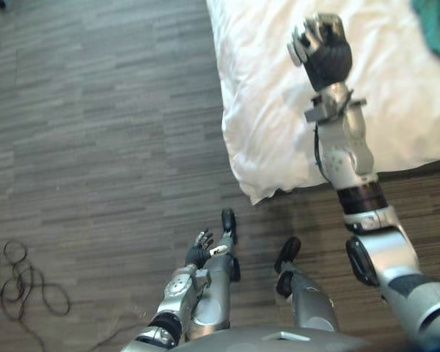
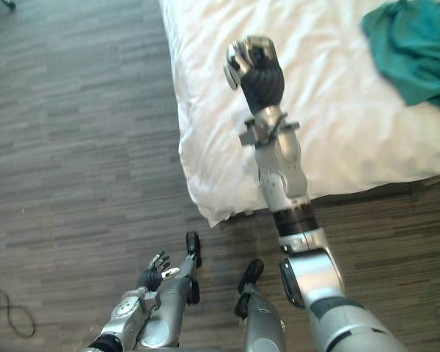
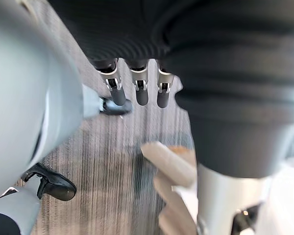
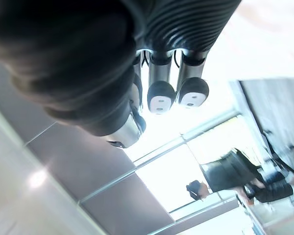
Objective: Tidy the bed and pick cloth on bed and put in laundry
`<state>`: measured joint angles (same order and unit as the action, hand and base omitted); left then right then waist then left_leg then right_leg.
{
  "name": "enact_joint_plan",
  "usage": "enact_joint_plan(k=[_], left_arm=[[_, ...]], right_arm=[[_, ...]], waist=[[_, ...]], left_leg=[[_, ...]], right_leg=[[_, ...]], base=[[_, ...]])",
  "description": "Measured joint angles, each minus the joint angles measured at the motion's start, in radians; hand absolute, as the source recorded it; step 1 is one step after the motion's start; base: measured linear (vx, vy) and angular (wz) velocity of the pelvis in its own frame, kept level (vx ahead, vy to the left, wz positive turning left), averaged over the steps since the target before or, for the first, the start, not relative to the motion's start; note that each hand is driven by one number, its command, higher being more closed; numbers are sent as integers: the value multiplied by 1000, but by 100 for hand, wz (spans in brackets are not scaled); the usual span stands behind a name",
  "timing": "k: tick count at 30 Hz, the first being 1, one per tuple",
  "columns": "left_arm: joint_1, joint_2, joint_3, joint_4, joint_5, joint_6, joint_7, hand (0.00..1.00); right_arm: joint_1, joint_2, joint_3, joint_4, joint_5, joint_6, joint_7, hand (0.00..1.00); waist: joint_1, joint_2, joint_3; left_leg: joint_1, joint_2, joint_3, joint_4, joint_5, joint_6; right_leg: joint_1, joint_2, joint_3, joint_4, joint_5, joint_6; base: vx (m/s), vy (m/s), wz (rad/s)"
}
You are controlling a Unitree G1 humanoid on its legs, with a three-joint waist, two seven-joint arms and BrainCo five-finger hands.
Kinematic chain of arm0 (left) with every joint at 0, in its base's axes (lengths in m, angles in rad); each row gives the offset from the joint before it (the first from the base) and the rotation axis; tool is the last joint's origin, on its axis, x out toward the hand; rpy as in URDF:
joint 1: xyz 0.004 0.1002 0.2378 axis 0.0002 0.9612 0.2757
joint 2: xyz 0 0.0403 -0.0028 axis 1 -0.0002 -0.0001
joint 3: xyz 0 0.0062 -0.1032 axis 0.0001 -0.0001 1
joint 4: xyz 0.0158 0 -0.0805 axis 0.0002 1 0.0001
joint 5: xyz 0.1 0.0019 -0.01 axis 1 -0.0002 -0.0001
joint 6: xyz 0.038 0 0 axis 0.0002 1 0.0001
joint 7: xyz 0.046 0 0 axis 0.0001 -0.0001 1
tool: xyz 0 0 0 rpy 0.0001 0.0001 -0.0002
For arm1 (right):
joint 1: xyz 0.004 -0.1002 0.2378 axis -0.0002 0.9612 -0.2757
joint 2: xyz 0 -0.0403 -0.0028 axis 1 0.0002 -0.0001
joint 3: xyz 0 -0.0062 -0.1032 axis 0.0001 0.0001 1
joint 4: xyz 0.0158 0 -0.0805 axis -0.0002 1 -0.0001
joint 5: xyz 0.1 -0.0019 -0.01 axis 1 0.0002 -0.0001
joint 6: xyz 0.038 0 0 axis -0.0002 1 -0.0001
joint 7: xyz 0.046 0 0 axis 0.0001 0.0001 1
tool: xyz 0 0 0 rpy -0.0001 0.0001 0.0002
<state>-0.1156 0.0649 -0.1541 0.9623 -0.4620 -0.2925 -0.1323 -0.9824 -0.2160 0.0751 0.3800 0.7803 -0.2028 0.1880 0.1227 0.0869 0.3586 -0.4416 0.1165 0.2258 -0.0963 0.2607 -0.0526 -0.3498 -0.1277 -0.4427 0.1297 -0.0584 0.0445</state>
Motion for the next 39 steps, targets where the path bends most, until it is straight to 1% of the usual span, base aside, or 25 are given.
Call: enact_joint_plan(k=[1,2,5,7,9,12,14,16,19,21,22,23,24,27,28,29,30,32,33,34,35,36,37,38,39], left_arm=[[-12,-2,0,0,-2,0,-8,0],[-22,-9,0,-6,-12,0,-24,0],[-28,-31,30,-38,-46,3,-76,0],[-32,-46,56,-63,-66,9,-119,0],[-33,-48,58,-81,-65,25,-150,0],[-33,-51,58,-99,-53,26,-153,0],[-31,-51,78,-103,-36,24,-143,0],[-32,-41,95,-118,-37,23,-140,0],[-34,-17,101,-125,-25,19,-129,0],[-35,2,118,-124,-15,8,-120,0],[-36,4,118,-124,-16,4,-118,0],[-48,5,116,-124,-15,2,-108,0],[-54,4,117,-125,-16,0,-105,0],[-60,6,119,-127,-15,-3,-101,0],[-60,5,119,-127,-15,-3,-102,0],[-60,2,120,-127,-14,-3,-102,0],[-59,-1,125,-127,-4,-4,-103,0],[-56,-9,134,-122,19,-9,-104,0],[-50,-16,138,-119,21,-11,-105,0],[-39,-25,139,-116,20,-6,-105,0],[-36,-28,139,-116,20,3,-104,0],[-41,-39,139,-124,14,35,-101,0],[-46,-38,150,-138,3,71,-96,0],[-43,-38,158,-148,2,84,-92,0],[-39,-40,159,-158,1,110,-79,0]], right_arm=[[-25,-1,-16,27,23,0,-6,100],[-40,-3,-47,56,48,-2,-22,100],[-38,-15,-117,119,99,-29,-71,100],[-29,-42,-145,87,99,-60,-87,100],[-8,-57,-155,41,99,-78,-109,100],[51,-75,-203,25,108,-98,-112,100],[106,-90,-245,12,149,-117,-112,100],[158,-122,-295,8,191,-139,-105,100],[212,-115,-371,13,245,-163,-78,100],[270,-109,-426,102,260,-173,-65,100],[284,-109,-438,143,262,-171,-68,100],[334,-104,-463,257,287,-152,-78,100],[362,-91,-474,308,296,-143,-80,100],[477,-16,-475,386,293,-115,-80,100],[491,-6,-475,393,292,-110,-80,0],[513,6,-474,394,279,-108,-79,0],[546,17,-474,396,226,-108,-88,0],[578,32,-471,404,109,-109,-123,0],[603,47,-465,406,12,-109,-155,0],[638,65,-448,406,-80,-102,-178,0],[654,76,-443,407,-127,-92,-187,0],[672,100,-425,423,-200,-70,-195,0],[685,129,-400,447,-276,-40,-192,0],[692,145,-378,457,-311,-28,-191,0],[716,166,-334,461,-393,-12,-180,0]], waist=[[1,7,19],[2,14,24],[3,32,51],[-1,39,83],[-2,39,83],[-7,37,84],[-32,36,85],[-37,23,93],[-52,6,94],[-54,-24,93],[-54,-29,93],[-51,-31,92],[-50,-31,93],[-53,-31,93],[-54,-31,93],[-56,-30,92],[-57,-30,92],[-58,-30,91],[-60,-33,80],[-58,-36,36],[-58,-37,16],[-57,-48,-1],[-52,-74,-16],[-46,-90,-27],[-35,-98,-60]], left_leg=[[-16,-4,-5,0,10,-2],[-52,-12,-18,0,26,-24],[-105,-21,-16,0,31,-26],[-118,-30,-11,0,31,-26],[-140,-29,5,0,28,-28],[-142,-26,42,0,4,-20],[-140,-15,113,0,-4,-7],[-140,-13,144,0,-1,-2],[-145,-14,151,0,7,13],[-146,-11,163,0,3,23],[-146,-11,167,0,3,23],[-146,-12,175,0,2,25],[-146,-12,179,0,1,26],[-121,-11,198,0,6,33],[-111,-11,201,0,5,32],[-92,-10,203,0,0,32],[-63,-6,206,0,-8,31],[-10,1,213,0,-33,26],[22,7,224,0,-42,32],[29,14,231,0,-49,27],[36,17,233,0,-53,27],[63,25,233,30,-72,35],[72,44,230,127,-133,30],[75,53,208,187,-168,28],[73,82,148,304,-244,5]], right_leg=[[-20,-8,0,15,0,0],[-64,-22,0,37,-3,-1],[-163,-54,14,129,-32,-3],[-217,-81,24,208,-62,-6],[-269,-90,41,262,-79,-13],[-303,-104,55,315,-96,-21],[-314,-112,64,326,-98,-21],[-324,-113,78,326,-94,-15],[-328,-112,83,319,-88,-10],[-328,-99,98,293,-68,-10],[-327,-98,100,288,-65,-9],[-327,-98,103,280,-60,-8],[-327,-97,104,275,-56,-7],[-311,-94,118,274,-52,-7],[-303,-93,122,271,-52,-7],[-285,-91,125,268,-52,-7],[-254,-86,126,256,-53,-7],[-192,-76,124,227,-56,-5],[-155,-65,128,200,-56,-3],[-135,-50,131,157,-47,2],[-119,-41,136,130,-38,-1],[-79,-23,168,82,-10,7],[-35,-14,204,42,8,8],[-19,-9,229,28,14,8],[18,8,274,7,34,10]], base=[[-57,46,9],[-90,54,2],[-72,45,-4],[-81,19,-3],[-110,-3,-6],[-81,-1,-9],[-45,15,-6],[-19,29,-11],[15,36,-7],[50,35,-17],[78,47,-19],[73,44,-13],[97,49,-11],[99,16,-15],[95,1,-18],[57,-6,-15],[55,-17,-15],[39,-26,-12],[56,-29,-21],[78,-18,-28],[127,-20,-38],[97,-16,-57],[112,-54,-77],[111,-104,-119],[171,-106,-144]])
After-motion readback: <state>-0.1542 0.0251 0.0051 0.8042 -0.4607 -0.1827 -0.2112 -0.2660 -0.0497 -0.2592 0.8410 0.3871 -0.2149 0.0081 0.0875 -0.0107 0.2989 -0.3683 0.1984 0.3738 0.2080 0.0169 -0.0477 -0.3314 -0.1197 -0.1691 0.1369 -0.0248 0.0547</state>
